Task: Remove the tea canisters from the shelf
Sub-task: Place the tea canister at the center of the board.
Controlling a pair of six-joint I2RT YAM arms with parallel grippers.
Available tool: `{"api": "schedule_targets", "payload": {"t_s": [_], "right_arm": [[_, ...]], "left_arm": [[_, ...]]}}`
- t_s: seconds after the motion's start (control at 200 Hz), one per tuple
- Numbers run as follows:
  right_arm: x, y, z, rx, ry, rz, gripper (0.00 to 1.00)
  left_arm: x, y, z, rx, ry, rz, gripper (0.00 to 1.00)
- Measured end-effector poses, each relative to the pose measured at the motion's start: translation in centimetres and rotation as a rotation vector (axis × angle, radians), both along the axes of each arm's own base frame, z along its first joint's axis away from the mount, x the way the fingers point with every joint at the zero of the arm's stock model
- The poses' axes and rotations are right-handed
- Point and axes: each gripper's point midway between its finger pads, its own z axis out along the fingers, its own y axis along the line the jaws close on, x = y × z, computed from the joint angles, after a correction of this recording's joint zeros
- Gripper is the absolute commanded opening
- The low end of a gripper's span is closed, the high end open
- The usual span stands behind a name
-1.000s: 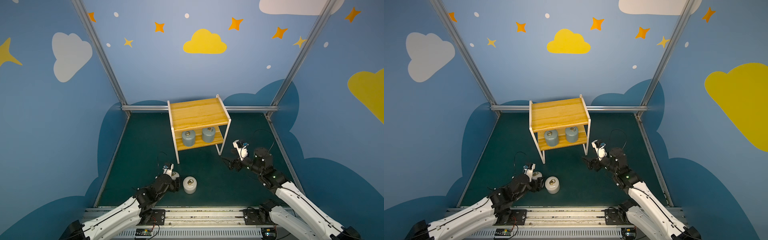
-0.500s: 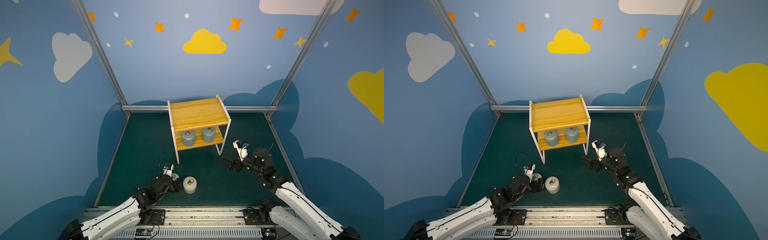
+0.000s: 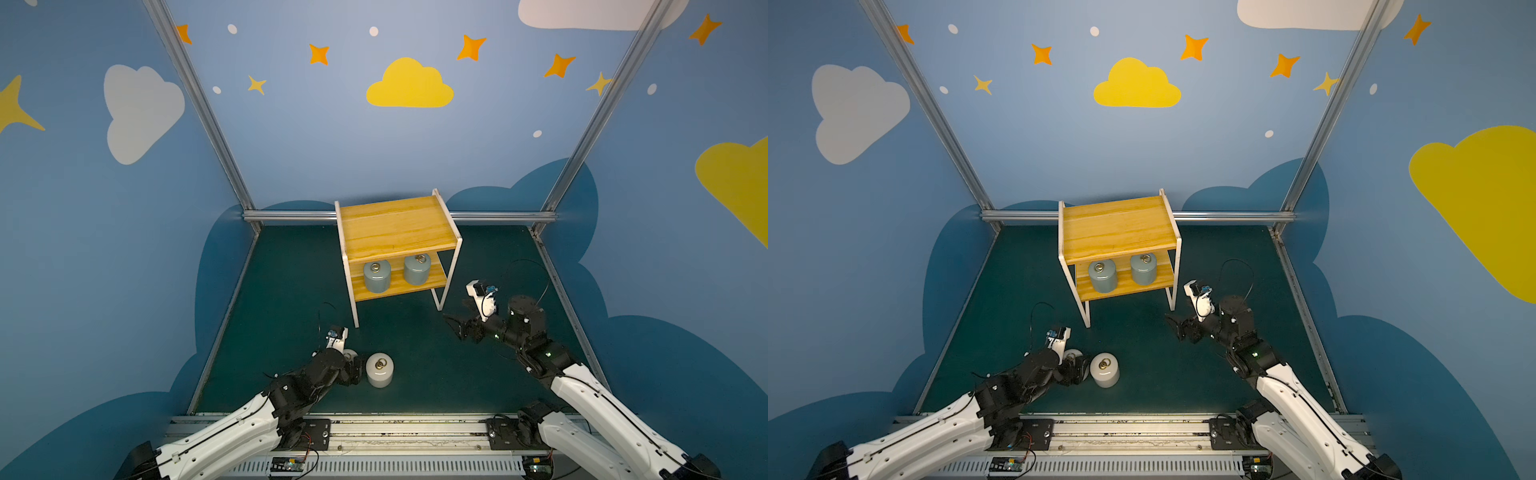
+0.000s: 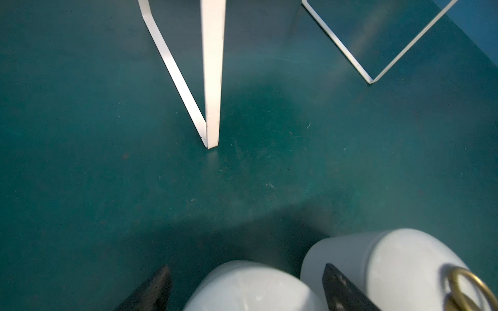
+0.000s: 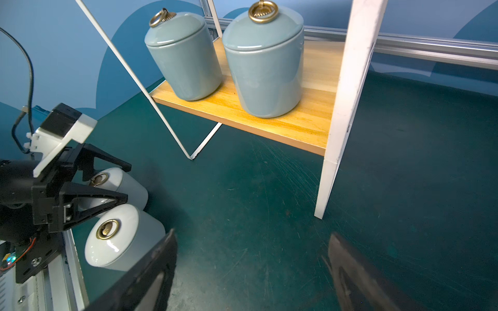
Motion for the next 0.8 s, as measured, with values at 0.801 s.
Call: {"api": "schedule_targets", "payload": {"t_s": [0.801], "right_arm": [[0.1,-0.2,-0.4,-0.003,0.006,-0.006,0.89]], "left_arm": [[-0.5,-0.6,2.8,-0.036,-0.012,-0.019,0.85]]}}
